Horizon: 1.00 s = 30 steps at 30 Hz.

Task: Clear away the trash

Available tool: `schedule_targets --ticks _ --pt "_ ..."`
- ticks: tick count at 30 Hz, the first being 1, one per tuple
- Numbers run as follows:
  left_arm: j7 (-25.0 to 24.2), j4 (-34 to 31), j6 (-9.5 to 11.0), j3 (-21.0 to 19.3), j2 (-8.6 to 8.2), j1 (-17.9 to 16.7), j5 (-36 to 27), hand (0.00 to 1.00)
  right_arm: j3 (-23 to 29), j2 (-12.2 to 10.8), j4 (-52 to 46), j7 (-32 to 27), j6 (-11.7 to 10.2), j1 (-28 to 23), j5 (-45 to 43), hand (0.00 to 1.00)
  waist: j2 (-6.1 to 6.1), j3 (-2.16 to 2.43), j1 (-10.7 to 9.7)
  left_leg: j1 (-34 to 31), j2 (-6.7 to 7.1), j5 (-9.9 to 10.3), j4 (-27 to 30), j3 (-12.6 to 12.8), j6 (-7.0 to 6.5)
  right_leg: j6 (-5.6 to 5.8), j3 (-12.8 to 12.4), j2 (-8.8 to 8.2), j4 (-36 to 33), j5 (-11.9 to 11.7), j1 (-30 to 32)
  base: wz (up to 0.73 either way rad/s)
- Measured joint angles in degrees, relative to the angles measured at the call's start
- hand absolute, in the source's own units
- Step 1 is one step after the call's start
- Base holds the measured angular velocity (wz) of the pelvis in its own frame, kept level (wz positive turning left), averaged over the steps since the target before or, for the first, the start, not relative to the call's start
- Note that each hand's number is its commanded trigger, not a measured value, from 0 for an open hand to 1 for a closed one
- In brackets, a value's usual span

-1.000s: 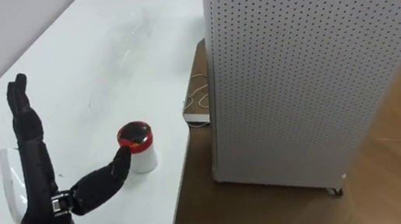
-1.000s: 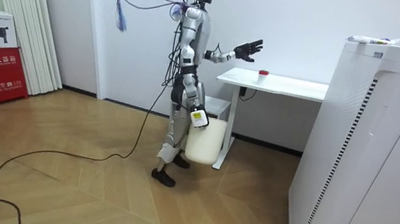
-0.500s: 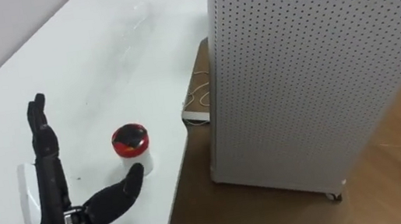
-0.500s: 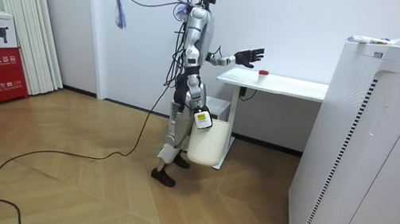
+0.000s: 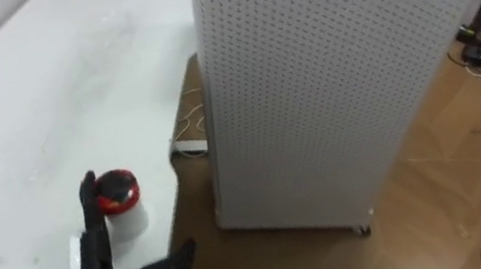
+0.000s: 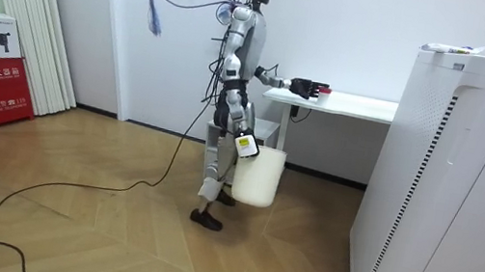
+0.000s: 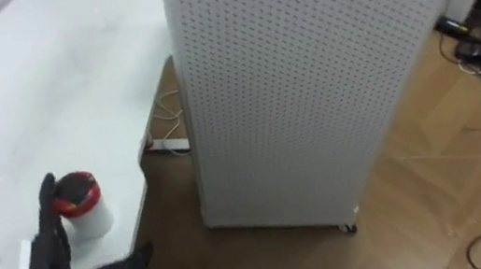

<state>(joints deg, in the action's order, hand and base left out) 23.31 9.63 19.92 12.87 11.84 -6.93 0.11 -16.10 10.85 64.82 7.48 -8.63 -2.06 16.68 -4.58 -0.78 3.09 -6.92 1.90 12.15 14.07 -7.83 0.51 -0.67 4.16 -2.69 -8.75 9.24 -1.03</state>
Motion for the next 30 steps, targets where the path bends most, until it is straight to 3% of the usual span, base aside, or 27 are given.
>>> schedule_targets --ticks 1,2,5,11,15,23,30 --pt "0.01 0.07 0.02 0.21 0.03 0.11 0.03 0.00 0.23 -0.25 0.35 -0.23 0.03 -0.07 0.08 1.00 -0.49 -0.11 0.30 -0.55 -0.29 -2.59 0.08 1.89 -1.66 0.81 -0.19 -0.41 -0.26 0.53 -0.08 0.20" --pt "0.38 0.40 -0.01 0.02 -0.24 -0.67 -0.01 0.00 0.24 -0.53 0.83 -0.17 0.03 -0.54 0.06 1.00 -0.80 0.16 1.65 0.88 -0.17 -3.40 -0.54 3.95 -1.99 1.34 0.24 -0.73 -0.34 0.83 -0.10 -0.12" --pt "1.49 1.22 -0.13 -1.87 -0.22 -0.76 0.01 0.00 0.14 -0.62 -0.33 1.16 0.06 -0.42 -0.87 1.00 -0.53 -0.05 1.93 1.95 0.39 -3.35 -0.55 3.95 -2.00 1.57 2.43 -0.69 0.15 0.51 -1.05 -0.14" --pt "3.32 2.10 -0.13 -3.87 -0.97 -0.44 0.05 0.00 -0.09 -1.07 -1.46 2.15 2.38 -1.31 -1.44 1.00 0.83 -0.41 0.39 3.11 0.74 -3.10 -0.66 4.49 -2.31 1.63 2.35 -0.76 0.04 0.55 -1.96 -0.06" --pt "4.81 3.90 -0.13 -4.02 -0.81 0.04 -1.06 0.00 -0.02 -1.01 -3.15 3.15 2.43 -1.90 -1.54 1.00 1.35 -0.56 0.03 3.20 0.64 -2.62 -0.42 4.28 -2.45 1.66 2.34 -0.43 -0.26 0.57 -1.96 -0.12" --pt "5.80 3.95 -0.11 -7.02 -0.81 0.08 -2.69 0.00 0.67 -0.99 -3.14 3.68 2.44 -3.30 -1.37 1.00 1.89 0.71 0.07 3.70 0.60 -2.69 -0.18 4.32 -2.39 1.66 2.45 -0.43 -1.10 0.57 -2.09 0.00" --pt "7.64 3.95 -0.12 -8.00 -0.82 0.01 -3.09 0.00 1.16 -1.02 -3.14 3.88 2.44 -3.54 -1.27 1.00 1.85 0.61 0.11 3.71 0.61 -2.72 0.21 4.27 -2.37 1.66 2.58 -0.46 -1.19 0.57 -2.19 0.00"
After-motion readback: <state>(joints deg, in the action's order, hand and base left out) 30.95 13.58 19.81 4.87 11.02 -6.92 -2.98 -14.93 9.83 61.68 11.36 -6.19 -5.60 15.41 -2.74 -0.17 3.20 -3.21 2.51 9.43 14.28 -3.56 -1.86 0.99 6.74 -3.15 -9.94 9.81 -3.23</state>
